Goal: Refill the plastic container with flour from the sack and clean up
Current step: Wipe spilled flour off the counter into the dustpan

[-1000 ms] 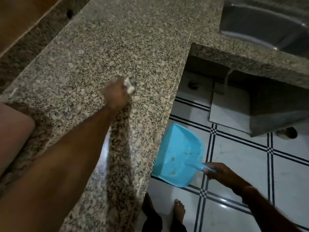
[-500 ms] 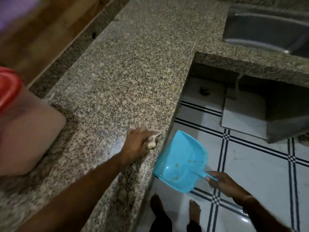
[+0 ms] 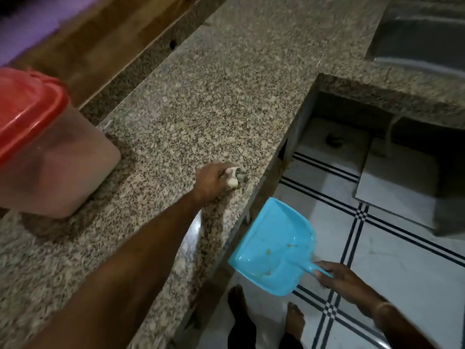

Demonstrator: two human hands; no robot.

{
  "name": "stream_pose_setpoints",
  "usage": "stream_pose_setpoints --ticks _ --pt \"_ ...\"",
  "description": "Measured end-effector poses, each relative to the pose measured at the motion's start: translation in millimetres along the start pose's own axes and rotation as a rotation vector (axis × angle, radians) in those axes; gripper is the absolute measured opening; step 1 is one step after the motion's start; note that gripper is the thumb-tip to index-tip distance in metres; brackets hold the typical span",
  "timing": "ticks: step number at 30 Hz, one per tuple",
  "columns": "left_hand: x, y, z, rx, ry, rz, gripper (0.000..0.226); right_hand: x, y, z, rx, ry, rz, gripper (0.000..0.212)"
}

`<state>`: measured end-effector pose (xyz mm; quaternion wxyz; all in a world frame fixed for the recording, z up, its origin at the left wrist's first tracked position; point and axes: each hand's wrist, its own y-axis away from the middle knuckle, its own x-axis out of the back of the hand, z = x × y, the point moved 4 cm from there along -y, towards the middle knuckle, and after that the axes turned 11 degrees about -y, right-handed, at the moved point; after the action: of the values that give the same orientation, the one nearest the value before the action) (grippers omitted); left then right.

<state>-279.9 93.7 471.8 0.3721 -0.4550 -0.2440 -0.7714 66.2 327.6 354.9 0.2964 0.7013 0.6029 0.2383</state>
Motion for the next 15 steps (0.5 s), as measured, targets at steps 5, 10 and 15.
stream_pose_setpoints --ticks 5,10,15 --pt "-18.8 80.0 5.1 0.113 -0.004 -0.016 0.060 -1.8 6.0 -9.3 -0.015 0.016 -0.033 0.021" --pt "35.2 105.3 -14.0 0.433 0.243 0.248 0.039 -2.4 -3.4 -24.8 0.010 0.103 -0.121 0.020" --pt "38.2 146.2 -34.7 0.716 -0.152 0.178 0.048 2.1 -8.6 -18.9 0.001 0.110 -0.214 0.021"
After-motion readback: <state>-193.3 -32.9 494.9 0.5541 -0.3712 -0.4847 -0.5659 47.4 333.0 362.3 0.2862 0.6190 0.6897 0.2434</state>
